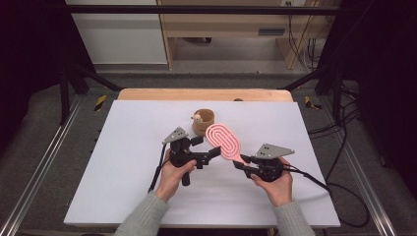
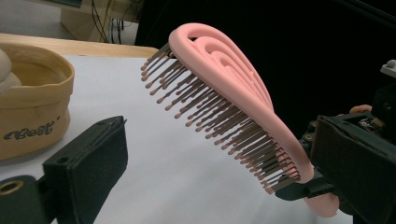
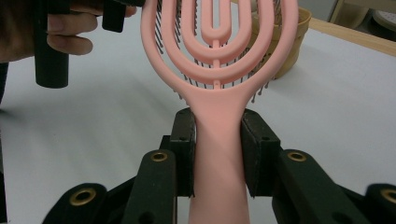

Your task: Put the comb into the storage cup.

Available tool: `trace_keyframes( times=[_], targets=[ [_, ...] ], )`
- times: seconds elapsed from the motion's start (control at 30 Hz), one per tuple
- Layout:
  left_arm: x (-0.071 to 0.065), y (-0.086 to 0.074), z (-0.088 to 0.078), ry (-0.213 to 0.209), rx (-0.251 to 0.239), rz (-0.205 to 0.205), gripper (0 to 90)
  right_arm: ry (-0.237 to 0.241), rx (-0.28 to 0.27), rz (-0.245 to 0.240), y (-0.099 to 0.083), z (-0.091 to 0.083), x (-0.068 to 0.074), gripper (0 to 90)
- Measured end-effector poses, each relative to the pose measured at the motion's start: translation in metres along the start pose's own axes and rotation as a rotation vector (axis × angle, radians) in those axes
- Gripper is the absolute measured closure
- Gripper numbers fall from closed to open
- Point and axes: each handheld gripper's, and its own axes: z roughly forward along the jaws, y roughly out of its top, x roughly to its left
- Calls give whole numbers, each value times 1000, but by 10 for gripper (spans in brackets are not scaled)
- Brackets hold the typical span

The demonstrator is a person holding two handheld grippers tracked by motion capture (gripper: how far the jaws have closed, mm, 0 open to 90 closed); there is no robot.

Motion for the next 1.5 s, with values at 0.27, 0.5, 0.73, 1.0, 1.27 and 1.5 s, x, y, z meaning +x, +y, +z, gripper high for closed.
trace_keyframes(
  times=[0.27, 0.5, 0.73, 1.0, 1.27, 1.5],
  targets=[
    [-4, -2, 9, -9, 9, -3, 72, 1, 1, -2, 0, 0, 0, 692],
    [-5, -2, 12, -7, 6, -9, 135, 3, 0, -1, 0, 0, 0, 692],
    [-6, -2, 16, -15, 2, -24, 206, 4, 0, -1, 0, 1, 0, 692],
    [-7, -3, 18, -33, 1, -46, 298, 6, 1, -3, 0, 1, 1, 692],
    [-8, -3, 20, -38, -9, -66, 380, -4, -1, -4, 0, 1, 1, 692],
    [-9, -4, 20, -32, 1, -80, 395, -4, 1, -7, -1, 2, 1, 692]
  ],
)
